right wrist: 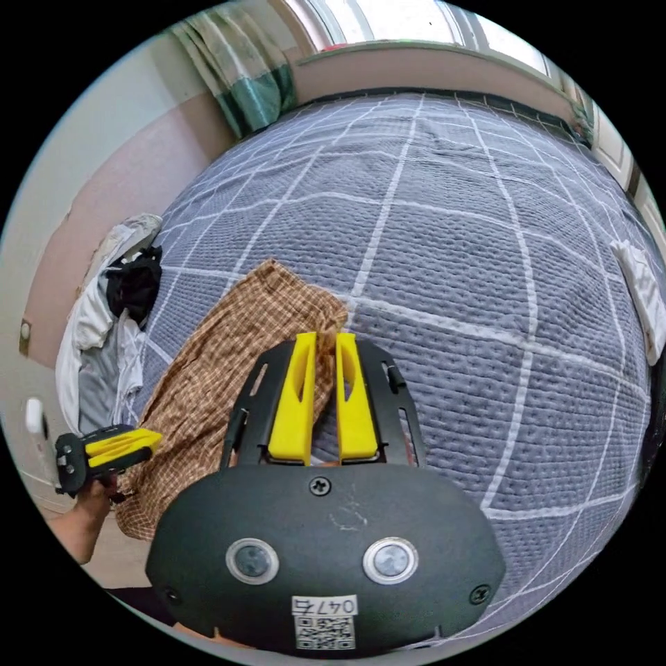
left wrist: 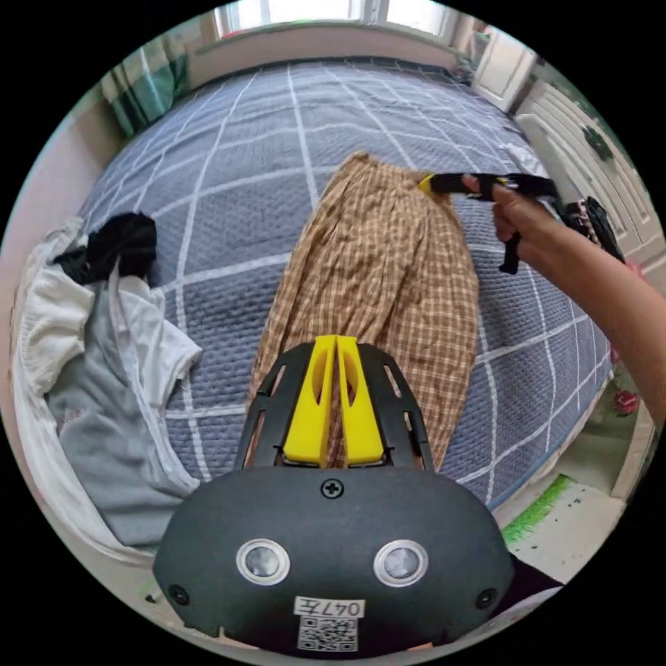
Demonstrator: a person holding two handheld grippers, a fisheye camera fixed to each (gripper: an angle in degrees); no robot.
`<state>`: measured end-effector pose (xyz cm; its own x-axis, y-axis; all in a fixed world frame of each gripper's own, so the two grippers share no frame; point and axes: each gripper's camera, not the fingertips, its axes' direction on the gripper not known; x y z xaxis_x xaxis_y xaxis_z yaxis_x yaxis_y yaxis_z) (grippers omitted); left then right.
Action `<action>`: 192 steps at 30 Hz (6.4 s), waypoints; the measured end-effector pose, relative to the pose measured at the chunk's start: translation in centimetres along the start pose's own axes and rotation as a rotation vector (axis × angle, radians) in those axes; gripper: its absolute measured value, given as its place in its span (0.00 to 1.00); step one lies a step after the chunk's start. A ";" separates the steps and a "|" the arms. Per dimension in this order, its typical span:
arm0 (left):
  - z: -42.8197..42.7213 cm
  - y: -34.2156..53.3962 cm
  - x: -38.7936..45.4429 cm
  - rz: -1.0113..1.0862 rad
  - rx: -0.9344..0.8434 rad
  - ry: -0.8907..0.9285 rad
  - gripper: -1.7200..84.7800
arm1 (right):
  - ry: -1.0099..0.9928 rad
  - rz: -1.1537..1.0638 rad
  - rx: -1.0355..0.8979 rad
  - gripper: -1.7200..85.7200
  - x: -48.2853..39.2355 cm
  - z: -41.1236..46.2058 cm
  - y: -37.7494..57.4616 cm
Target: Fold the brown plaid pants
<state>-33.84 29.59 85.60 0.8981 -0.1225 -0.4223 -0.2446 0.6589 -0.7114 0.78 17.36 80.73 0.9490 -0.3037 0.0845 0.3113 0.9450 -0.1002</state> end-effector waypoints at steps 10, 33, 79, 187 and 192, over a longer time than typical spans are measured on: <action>-6.5 5.1 -4.6 -0.153 0.113 -0.034 0.01 | 0.002 -0.734 0.196 0.02 -16.9 -9.8 6.9; -6.2 -2.9 -0.2 0.256 0.221 0.084 0.01 | 0.018 -0.992 0.070 0.05 -24.0 -15.2 19.3; -8.2 8.5 -8.4 -0.128 0.190 0.081 0.01 | -0.039 -0.232 0.007 0.03 -15.1 -17.2 13.9; -17.5 -1.9 43.3 0.320 0.120 0.160 0.01 | 0.378 -0.423 0.143 0.04 38.0 -42.2 -6.3; -16.5 -5.4 48.9 0.382 0.123 0.174 0.01 | 0.342 -0.155 0.147 0.04 52.1 -38.7 -7.4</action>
<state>5.34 7.81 59.51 0.6738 0.0308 -0.7383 -0.4924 0.7637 -0.4175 49.82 -10.14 47.50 0.8607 -0.4435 -0.2502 0.4652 0.8846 0.0323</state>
